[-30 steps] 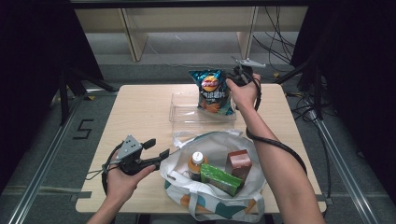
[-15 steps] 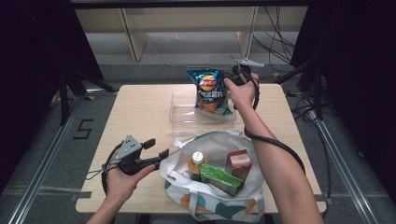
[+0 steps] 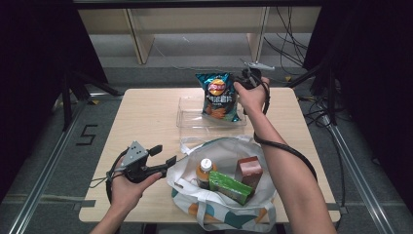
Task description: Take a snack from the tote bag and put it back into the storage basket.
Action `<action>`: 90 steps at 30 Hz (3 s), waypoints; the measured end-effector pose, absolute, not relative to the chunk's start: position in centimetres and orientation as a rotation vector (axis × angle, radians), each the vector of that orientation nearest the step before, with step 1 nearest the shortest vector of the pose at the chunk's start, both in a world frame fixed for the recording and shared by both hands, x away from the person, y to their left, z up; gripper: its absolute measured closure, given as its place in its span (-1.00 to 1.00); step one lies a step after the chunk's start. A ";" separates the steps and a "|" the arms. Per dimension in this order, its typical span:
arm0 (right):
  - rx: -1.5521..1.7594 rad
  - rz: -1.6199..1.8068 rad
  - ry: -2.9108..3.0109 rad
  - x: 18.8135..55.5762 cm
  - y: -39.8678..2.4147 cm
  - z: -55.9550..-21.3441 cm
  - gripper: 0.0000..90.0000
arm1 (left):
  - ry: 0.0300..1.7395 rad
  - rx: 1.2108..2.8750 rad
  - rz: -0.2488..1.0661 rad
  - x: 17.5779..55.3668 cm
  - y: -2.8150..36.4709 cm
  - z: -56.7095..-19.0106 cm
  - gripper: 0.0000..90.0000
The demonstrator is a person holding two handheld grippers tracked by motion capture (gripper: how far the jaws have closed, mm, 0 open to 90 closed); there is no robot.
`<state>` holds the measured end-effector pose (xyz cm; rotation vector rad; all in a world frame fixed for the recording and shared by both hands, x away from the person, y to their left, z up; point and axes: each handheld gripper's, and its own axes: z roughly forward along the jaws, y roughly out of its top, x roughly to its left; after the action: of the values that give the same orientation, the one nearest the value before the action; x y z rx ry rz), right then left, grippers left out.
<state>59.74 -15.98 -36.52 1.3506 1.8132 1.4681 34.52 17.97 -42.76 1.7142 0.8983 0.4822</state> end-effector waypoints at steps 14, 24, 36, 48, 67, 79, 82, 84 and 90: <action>1.338 1.368 1.812 60.1 -18.0 -37.3 0.94 | 0.901 1.723 0.483 34.5 17.9 -42.8 -0.30; 1.342 1.313 1.828 59.8 -18.6 -37.4 0.72 | 0.897 1.721 0.479 34.6 17.8 -42.9 -0.30; 1.337 1.318 1.829 59.0 -19.2 -36.5 0.07 | 0.894 1.725 0.478 34.6 17.6 -42.9 -0.30; 1.318 1.339 1.830 57.7 -19.5 -35.9 -0.09 | 0.886 1.717 0.475 34.7 17.6 -42.8 -0.30; 1.327 1.367 1.866 53.3 -21.9 -34.6 -0.07 | 0.885 1.717 0.477 34.5 17.3 -42.6 -0.30; 1.349 1.376 1.903 49.8 -23.0 -34.6 -0.07 | 0.874 1.718 0.478 34.4 17.1 -42.4 -0.30; 1.344 1.364 1.908 49.1 -23.2 -34.7 -0.07 | 0.870 1.721 0.478 34.4 17.1 -42.5 -0.30; 1.332 1.366 1.918 48.6 -23.4 -34.8 -0.08 | 0.870 1.721 0.478 34.4 17.1 -42.4 -0.30; 1.325 1.372 1.935 47.0 -23.6 -34.9 -0.09 | 0.873 1.714 0.476 34.5 17.0 -42.4 -0.30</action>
<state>47.05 -23.64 -34.90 1.3247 1.9347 1.3718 34.51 17.05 -42.43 1.7144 0.8730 0.4761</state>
